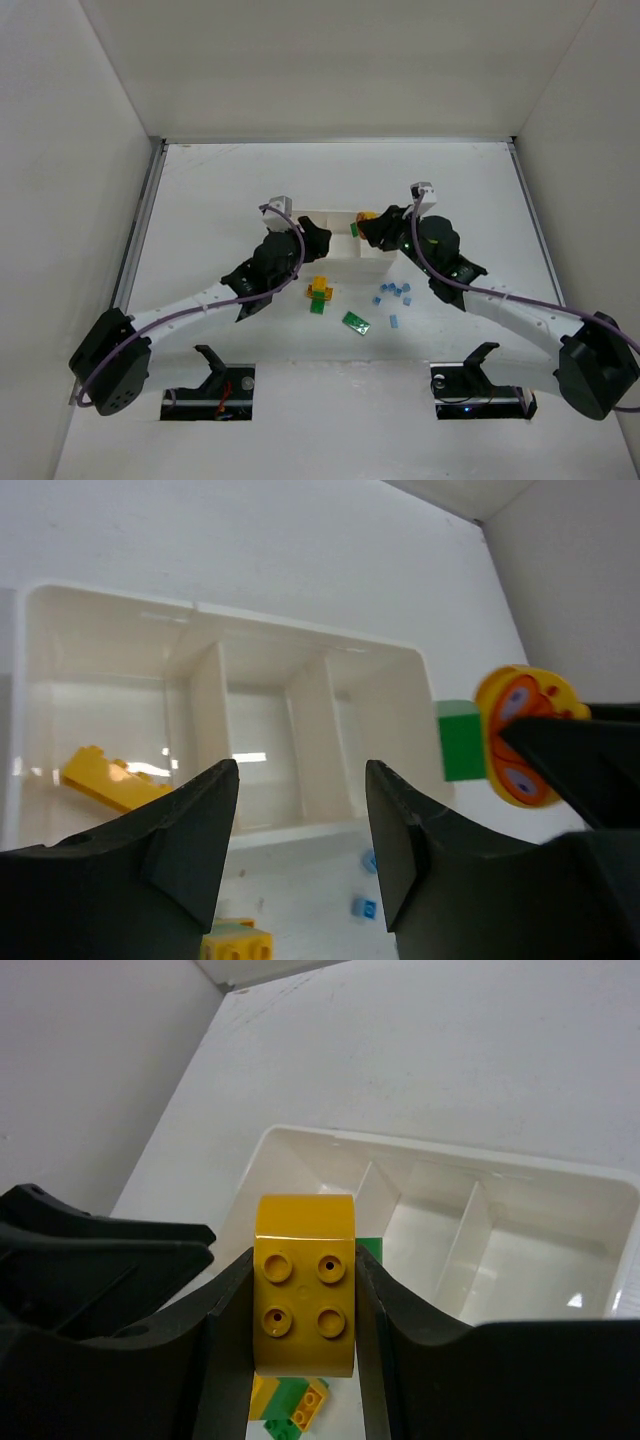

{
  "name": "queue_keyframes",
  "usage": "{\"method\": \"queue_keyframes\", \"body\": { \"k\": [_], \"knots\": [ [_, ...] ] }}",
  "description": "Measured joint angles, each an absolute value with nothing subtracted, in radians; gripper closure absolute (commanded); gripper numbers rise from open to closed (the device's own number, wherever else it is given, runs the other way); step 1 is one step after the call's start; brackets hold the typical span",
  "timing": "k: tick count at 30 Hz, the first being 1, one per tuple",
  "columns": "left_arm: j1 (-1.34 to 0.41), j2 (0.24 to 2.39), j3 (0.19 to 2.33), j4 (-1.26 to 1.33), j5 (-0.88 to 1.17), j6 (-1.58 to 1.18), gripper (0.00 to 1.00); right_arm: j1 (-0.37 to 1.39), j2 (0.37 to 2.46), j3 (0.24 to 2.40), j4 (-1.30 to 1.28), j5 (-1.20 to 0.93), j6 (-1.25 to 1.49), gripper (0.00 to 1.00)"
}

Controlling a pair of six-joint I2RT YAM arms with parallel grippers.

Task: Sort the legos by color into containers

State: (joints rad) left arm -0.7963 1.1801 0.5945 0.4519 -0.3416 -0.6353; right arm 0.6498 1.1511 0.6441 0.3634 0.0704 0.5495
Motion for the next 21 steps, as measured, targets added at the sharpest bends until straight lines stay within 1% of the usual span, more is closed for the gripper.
{"method": "queue_keyframes", "body": {
  "k": [5, 8, 15, 21],
  "knots": [
    [-0.897, 1.142, 0.595, 0.452, -0.335, -0.697, 0.47, 0.644, 1.158, 0.628, 0.41, 0.007, 0.62, 0.7],
    [-0.914, 1.123, 0.593, 0.466, -0.33, -0.761, 0.42, 0.636, 1.174, 0.625, 0.445, -0.036, 0.673, 0.7],
    [-0.893, 1.063, 0.527, 0.61, -0.329, -0.897, 0.34, 0.612, 1.224, 0.625, 0.528, -0.11, 0.852, 0.69],
    [-0.866, 1.046, 0.5, 0.669, -0.324, -0.971, 0.29, 0.587, 1.288, 0.625, 0.669, -0.162, 1.055, 0.69]
  ]
}}
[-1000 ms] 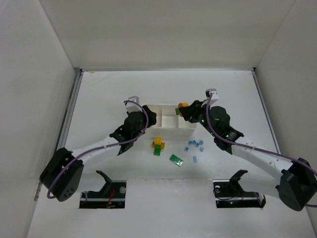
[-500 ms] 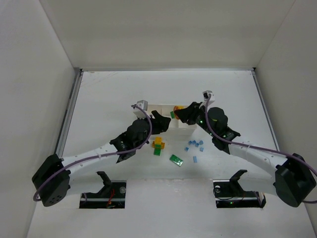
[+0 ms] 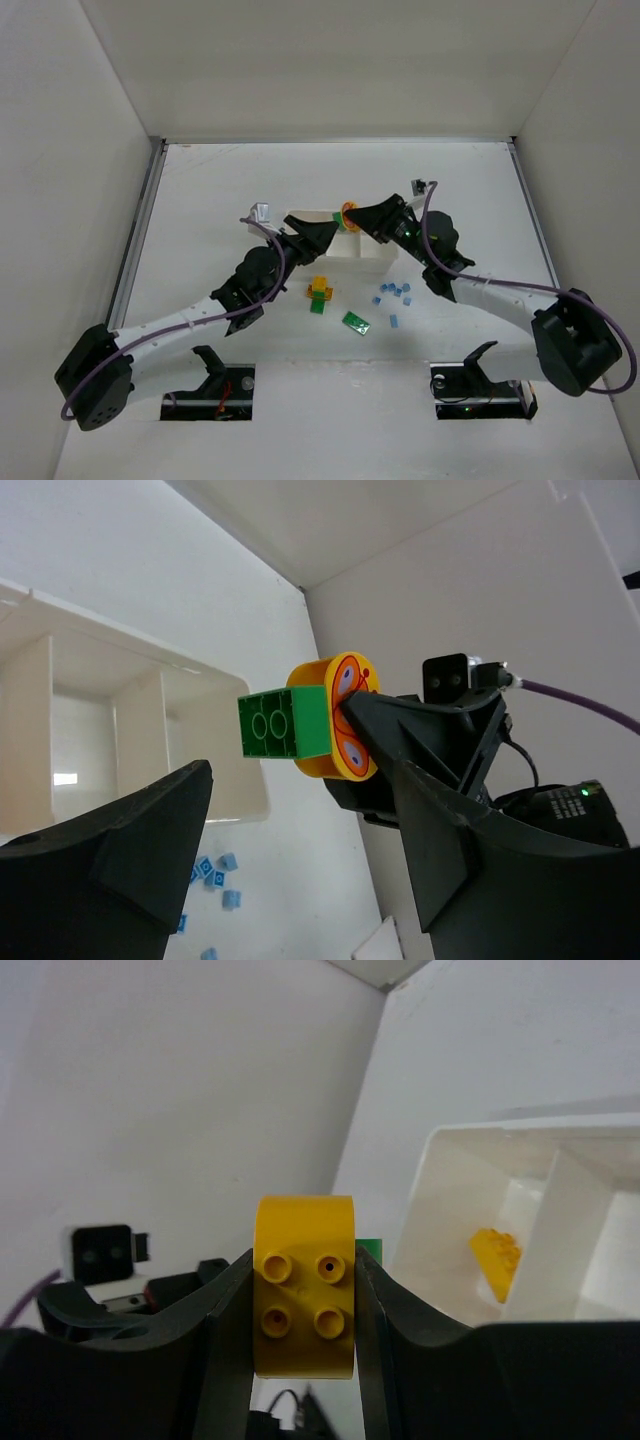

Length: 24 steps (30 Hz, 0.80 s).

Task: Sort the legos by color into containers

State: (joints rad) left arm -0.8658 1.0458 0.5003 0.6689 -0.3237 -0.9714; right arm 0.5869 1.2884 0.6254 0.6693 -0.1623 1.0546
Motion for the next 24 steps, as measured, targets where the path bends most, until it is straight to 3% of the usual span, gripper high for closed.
{"method": "queue_keyframes", "body": {
  "k": [20, 24],
  "knots": [
    [-0.791, 1.104, 0.47, 0.842, -0.313, -1.109, 0.28, 0.614, 1.509, 0.625, 1.105, -0.212, 1.479, 0.68],
    [-0.779, 1.119, 0.47, 0.871, -0.313, -1.12, 0.35, 0.628, 1.534, 0.625, 1.136, -0.215, 1.509, 0.68]
  ]
}}
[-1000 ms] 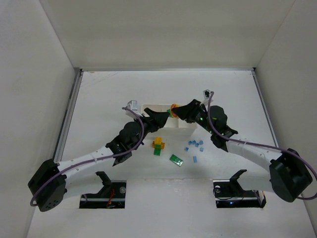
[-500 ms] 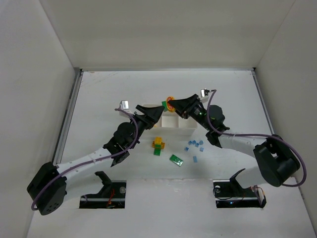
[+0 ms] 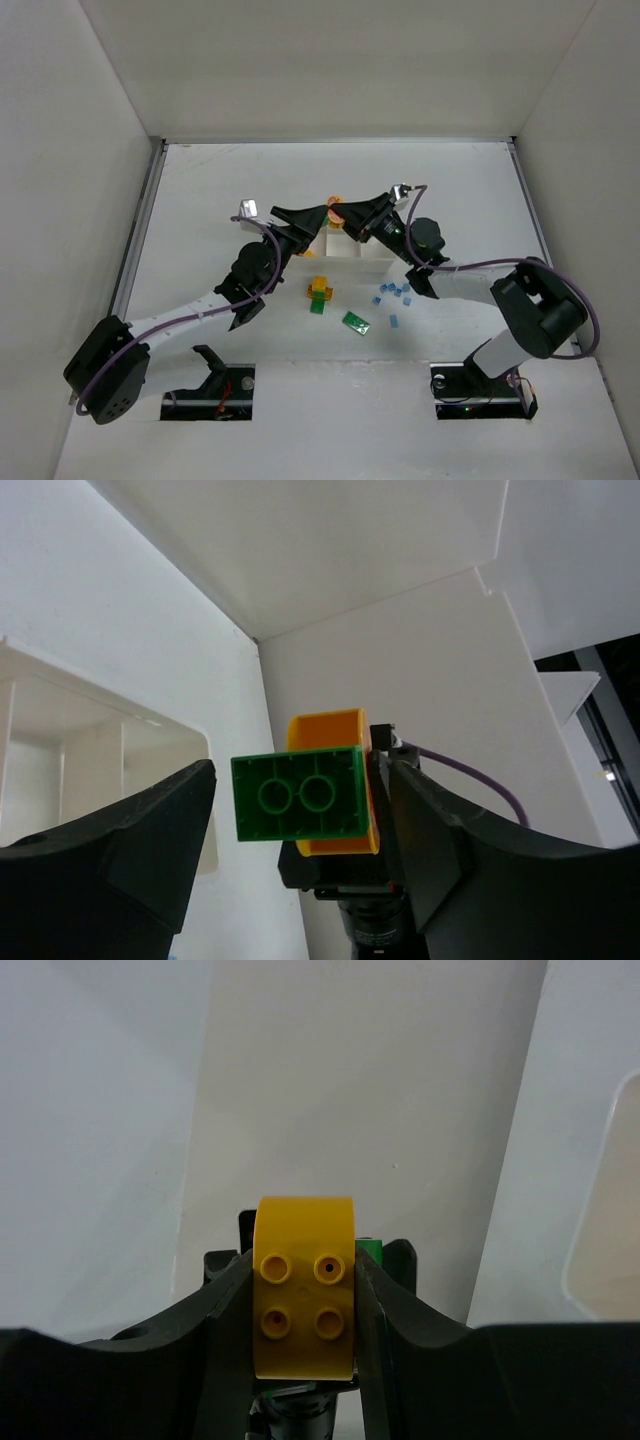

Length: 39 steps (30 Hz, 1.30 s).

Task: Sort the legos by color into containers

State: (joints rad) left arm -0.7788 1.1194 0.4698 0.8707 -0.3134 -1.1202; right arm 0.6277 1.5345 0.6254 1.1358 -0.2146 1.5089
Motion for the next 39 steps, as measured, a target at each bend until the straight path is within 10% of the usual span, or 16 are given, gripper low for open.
{"method": "queue_keyframes", "body": {
  "k": [14, 39],
  "knots": [
    [-0.767, 1.125, 0.464, 0.917, -0.306, -1.131, 0.81, 0.635, 1.552, 0.625, 1.185, -0.214, 1.528, 0.68],
    [-0.8, 1.395, 0.632, 0.842, -0.239, -0.994, 0.83, 0.347, 1.337, 0.482, 1.001, -0.255, 1.348, 0.69]
  ]
}}
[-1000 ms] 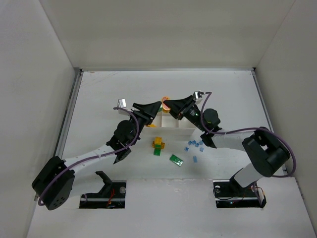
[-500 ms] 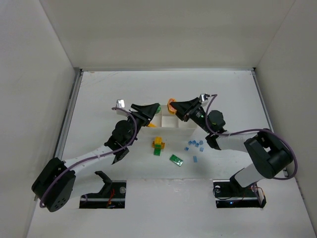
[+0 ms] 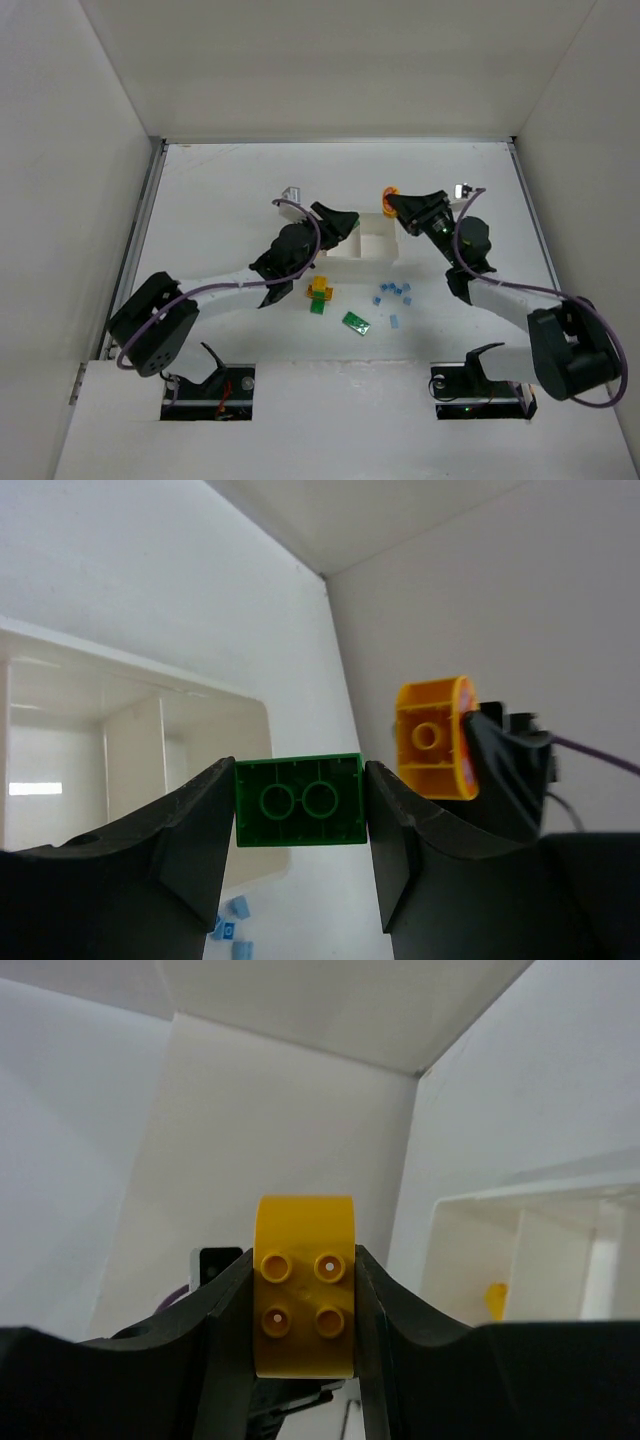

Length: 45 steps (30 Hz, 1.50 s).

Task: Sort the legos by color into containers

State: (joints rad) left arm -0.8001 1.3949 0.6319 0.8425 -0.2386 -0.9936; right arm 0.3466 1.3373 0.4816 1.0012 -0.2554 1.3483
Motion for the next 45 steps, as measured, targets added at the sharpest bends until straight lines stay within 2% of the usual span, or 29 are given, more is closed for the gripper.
{"method": "queue_keyframes", "body": {
  "k": [4, 9, 11, 14, 15, 19, 24, 29, 34, 39, 45],
  "knots": [
    [-0.844, 1.515, 0.724, 0.793, -0.241, -0.938, 0.8, 0.264, 1.159, 0.47, 0.812, -0.205, 1.206, 0.68],
    [-0.902, 1.637, 0.863, 0.715, -0.25, -0.855, 0.76, 0.252, 0.994, 0.47, 0.646, -0.128, 1.048, 0.67],
    [-0.928, 1.671, 0.912, 0.686, -0.259, -0.822, 0.7, 0.256, 0.965, 0.469, 0.599, -0.105, 1.007, 0.67],
    [-0.957, 1.706, 0.964, 0.633, -0.282, -0.772, 0.48, 0.257, 0.942, 0.461, 0.554, -0.081, 0.963, 0.67],
    [-0.965, 1.715, 0.979, 0.616, -0.293, -0.756, 0.44, 0.257, 0.937, 0.458, 0.542, -0.076, 0.955, 0.67],
    [-0.982, 1.724, 1.001, 0.569, -0.338, -0.707, 0.38, 0.257, 0.936, 0.456, 0.503, -0.065, 0.924, 0.67],
    [-0.975, 1.696, 0.978, 0.548, -0.394, -0.675, 0.38, 0.305, 0.957, 0.456, 0.488, -0.041, 0.889, 0.67],
    [-0.933, 1.549, 0.862, 0.545, -0.424, -0.669, 0.51, 0.412, 1.042, 0.5, 0.447, -0.004, 0.839, 0.68],
    [-0.862, 1.324, 0.701, 0.549, -0.454, -0.669, 0.65, 0.604, 1.224, 0.655, 0.389, 0.051, 0.754, 0.67],
    [-0.807, 1.106, 0.553, 0.522, -0.485, -0.669, 0.65, 0.752, 1.409, 0.807, 0.365, 0.101, 0.69, 0.66],
    [-0.796, 0.912, 0.425, 0.406, -0.519, -0.669, 0.65, 0.807, 1.604, 0.966, 0.318, 0.13, 0.653, 0.64]
  ]
}}
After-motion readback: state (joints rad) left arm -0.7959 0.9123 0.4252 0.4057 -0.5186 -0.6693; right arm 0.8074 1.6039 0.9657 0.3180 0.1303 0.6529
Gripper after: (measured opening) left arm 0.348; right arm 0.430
